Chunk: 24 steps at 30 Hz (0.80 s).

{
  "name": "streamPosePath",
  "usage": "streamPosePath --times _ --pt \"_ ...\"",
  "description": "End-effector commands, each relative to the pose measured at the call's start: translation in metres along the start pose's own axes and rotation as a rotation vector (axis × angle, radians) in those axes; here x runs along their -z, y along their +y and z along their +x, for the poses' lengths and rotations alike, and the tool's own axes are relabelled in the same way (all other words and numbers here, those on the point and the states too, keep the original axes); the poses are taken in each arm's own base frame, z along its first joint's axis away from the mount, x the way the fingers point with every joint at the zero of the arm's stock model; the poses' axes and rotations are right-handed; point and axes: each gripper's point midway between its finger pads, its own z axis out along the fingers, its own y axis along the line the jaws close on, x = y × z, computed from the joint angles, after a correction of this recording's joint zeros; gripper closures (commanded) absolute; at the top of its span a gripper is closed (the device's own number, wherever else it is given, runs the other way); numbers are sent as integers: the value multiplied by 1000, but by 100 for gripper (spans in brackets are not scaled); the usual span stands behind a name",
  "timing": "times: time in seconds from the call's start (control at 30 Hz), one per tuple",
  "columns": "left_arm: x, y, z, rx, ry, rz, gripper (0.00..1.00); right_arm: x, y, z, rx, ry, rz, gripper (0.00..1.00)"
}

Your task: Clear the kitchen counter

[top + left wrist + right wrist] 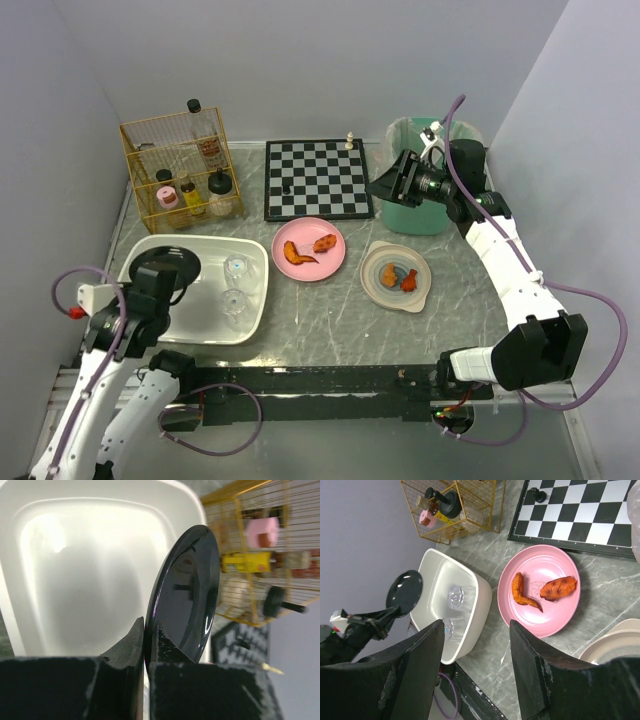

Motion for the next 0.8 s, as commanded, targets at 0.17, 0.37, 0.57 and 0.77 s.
streamPosePath --times 0.17,0.37,0.57,0.77 --pt "-34 20 29 -21 -7 -92 90 0 3 -6 19 -23 -25 38" --pt "-45 30 33 7 -32 -109 88 -5 0 -2 -4 -4 -43 39" --pt "-56 36 28 -2 -91 -150 85 -6 -2 0 -6 1 -43 39" --pt "-72 36 22 -1 -110 -173 82 -7 -5 3 -6 8 -38 39"
